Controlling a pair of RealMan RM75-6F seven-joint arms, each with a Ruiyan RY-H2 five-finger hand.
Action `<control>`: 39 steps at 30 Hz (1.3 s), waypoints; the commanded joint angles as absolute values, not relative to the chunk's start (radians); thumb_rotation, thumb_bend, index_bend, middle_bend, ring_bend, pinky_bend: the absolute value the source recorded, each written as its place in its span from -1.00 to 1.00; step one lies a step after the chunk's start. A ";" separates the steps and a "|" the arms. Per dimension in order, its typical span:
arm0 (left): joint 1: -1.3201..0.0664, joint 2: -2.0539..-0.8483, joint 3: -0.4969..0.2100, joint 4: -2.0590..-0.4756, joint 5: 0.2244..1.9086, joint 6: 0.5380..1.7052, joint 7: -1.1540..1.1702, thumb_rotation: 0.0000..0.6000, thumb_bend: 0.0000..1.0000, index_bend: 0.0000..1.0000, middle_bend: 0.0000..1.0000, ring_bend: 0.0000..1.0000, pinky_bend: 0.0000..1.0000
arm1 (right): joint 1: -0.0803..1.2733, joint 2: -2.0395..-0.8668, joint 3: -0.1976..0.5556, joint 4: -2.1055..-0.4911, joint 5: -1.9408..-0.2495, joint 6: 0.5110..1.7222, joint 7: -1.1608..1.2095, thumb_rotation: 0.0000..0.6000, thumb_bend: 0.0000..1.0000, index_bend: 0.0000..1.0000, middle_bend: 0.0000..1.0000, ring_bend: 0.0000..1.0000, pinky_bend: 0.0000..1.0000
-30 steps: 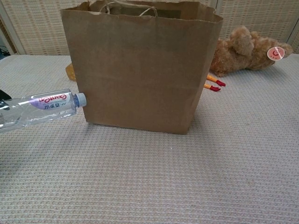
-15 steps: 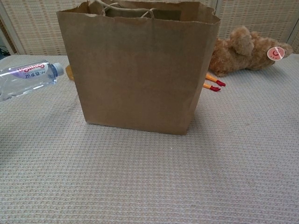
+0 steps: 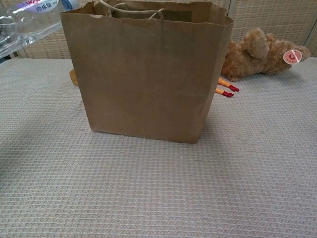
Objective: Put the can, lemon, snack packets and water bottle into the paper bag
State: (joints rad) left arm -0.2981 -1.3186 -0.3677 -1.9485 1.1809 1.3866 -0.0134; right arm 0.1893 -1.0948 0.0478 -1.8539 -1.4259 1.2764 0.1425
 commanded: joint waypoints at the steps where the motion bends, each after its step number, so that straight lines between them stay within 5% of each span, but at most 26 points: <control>1: -0.347 -1.327 -0.417 -2.010 1.178 1.394 0.026 1.00 0.19 0.11 0.22 0.12 0.33 | 0.188 -1.094 0.046 -1.852 -1.429 1.277 0.147 1.00 -0.71 -0.84 -1.00 -1.00 -1.00; 17: -0.631 -1.381 -0.592 -2.106 0.999 1.282 0.150 1.00 0.18 0.11 0.22 0.12 0.32 | 0.199 -1.086 0.047 -1.855 -1.411 1.247 0.156 1.00 -0.71 -0.84 -1.00 -1.00 -1.00; 39: -0.929 -1.610 -0.560 -1.906 0.902 1.194 0.218 1.00 0.18 0.09 0.20 0.10 0.30 | 0.222 -1.071 0.056 -1.857 -1.375 1.193 0.193 1.00 -0.71 -0.84 -1.00 -1.00 -1.00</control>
State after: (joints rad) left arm -0.9089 -1.5973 -0.5603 -1.9293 0.9053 1.2124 0.2228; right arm 0.2210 -1.0714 0.0550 -1.8571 -1.3759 1.1944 0.1923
